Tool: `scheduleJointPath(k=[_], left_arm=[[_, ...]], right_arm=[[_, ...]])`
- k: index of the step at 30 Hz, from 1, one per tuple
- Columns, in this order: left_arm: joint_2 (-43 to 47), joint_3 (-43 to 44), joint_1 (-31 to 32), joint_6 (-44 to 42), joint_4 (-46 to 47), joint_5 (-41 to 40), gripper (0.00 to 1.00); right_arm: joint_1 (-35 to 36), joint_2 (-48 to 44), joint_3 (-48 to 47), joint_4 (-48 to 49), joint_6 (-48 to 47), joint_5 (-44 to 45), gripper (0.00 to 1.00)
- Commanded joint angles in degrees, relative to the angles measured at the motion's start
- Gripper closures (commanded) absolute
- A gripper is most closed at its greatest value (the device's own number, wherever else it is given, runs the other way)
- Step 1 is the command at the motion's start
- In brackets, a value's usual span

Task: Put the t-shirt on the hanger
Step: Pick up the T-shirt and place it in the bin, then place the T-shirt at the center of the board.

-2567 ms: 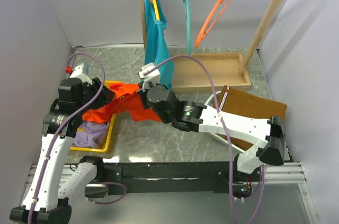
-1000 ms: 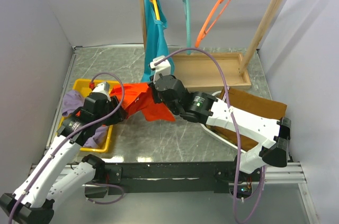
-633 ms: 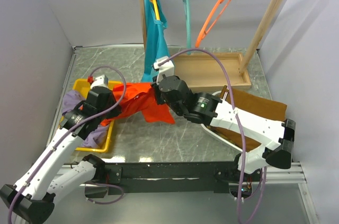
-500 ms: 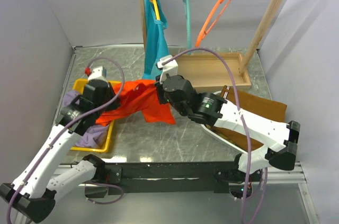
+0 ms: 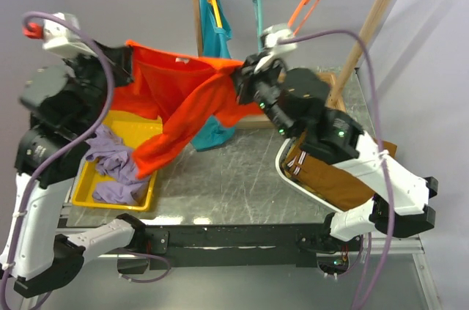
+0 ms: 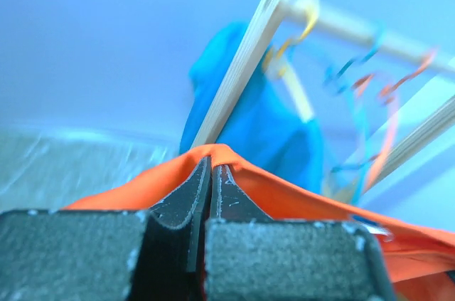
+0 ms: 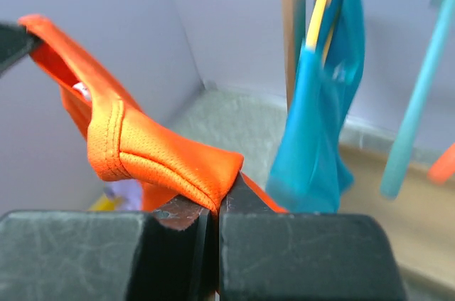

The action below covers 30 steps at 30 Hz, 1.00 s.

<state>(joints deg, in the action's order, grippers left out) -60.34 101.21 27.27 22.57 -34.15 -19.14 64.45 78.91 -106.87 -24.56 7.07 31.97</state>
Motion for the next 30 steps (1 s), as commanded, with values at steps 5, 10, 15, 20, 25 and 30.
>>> scheduleJointPath(k=[5, 10, 15, 20, 25, 30], left_arm=[[-3.3, 8.66, 0.24, -3.14, 9.36, 4.89, 0.99], [-2.16, 2.61, 0.24, -0.78, 9.28, 7.36, 0.99], [3.2, -14.43, 0.24, 3.7, 10.24, 9.81, 0.99], [9.62, -35.58, 0.24, 10.46, 12.35, 14.03, 0.99], [13.22, -51.35, 0.24, 16.01, 16.48, 18.6, 0.99], [13.76, -59.63, 0.24, 18.48, 20.0, 20.71, 0.99]], right_arm=[[-0.46, -3.68, -7.48, 3.99, -3.91, 0.46, 1.0], [-0.46, -7.1, -1.17, 3.02, -2.33, 1.7, 1.0], [-0.46, -15.35, 17.98, 2.85, 5.04, 1.52, 1.0], [-1.6, -20.81, 38.96, 3.37, 15.5, -0.76, 0.96], [-7.83, -20.65, 52.71, 7.84, 23.76, -8.66, 0.96], [-10.13, -14.94, 57.21, 10.15, 26.06, -12.28, 0.83]])
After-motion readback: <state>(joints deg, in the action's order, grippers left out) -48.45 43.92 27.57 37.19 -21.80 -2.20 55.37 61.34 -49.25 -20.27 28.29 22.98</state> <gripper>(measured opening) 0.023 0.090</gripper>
